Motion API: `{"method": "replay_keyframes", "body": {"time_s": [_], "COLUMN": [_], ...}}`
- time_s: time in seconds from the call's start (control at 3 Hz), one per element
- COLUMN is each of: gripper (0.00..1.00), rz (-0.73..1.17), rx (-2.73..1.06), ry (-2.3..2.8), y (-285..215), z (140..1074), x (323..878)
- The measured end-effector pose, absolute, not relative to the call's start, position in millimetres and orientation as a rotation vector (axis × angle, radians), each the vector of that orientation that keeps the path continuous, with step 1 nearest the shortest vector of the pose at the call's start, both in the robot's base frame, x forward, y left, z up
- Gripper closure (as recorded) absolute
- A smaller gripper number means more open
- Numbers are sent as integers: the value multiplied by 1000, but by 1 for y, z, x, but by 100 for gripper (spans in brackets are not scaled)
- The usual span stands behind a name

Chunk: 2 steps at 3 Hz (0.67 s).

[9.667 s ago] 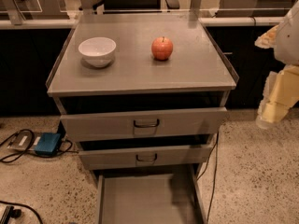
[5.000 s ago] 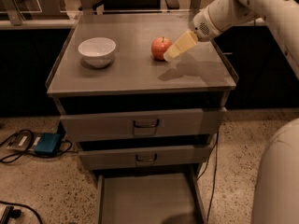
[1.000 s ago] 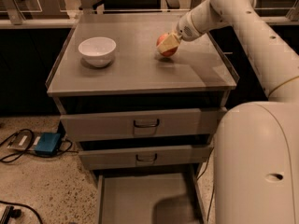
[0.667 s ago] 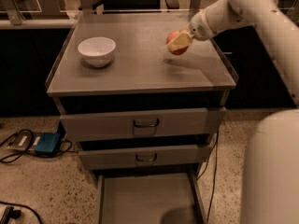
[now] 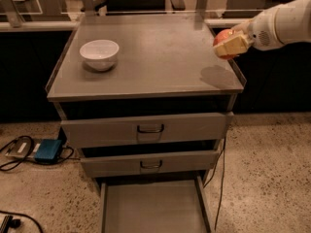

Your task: Place apple into bottom drawer

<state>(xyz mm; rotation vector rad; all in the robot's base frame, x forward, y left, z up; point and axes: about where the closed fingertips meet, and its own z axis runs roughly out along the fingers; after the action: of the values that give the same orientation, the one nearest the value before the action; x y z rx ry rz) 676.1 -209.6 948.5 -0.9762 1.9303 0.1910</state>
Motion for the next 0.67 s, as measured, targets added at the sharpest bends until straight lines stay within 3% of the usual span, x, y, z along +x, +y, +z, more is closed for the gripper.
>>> {"method": "replay_keyframes", "body": {"time_s": [0.33,0.67], "gripper": [100,100], "rz": [147,163], "rx": [-911,-894], "ry": [1942,1957], "y": [-237,-235], "z": [940,914], "x": [619,572]}}
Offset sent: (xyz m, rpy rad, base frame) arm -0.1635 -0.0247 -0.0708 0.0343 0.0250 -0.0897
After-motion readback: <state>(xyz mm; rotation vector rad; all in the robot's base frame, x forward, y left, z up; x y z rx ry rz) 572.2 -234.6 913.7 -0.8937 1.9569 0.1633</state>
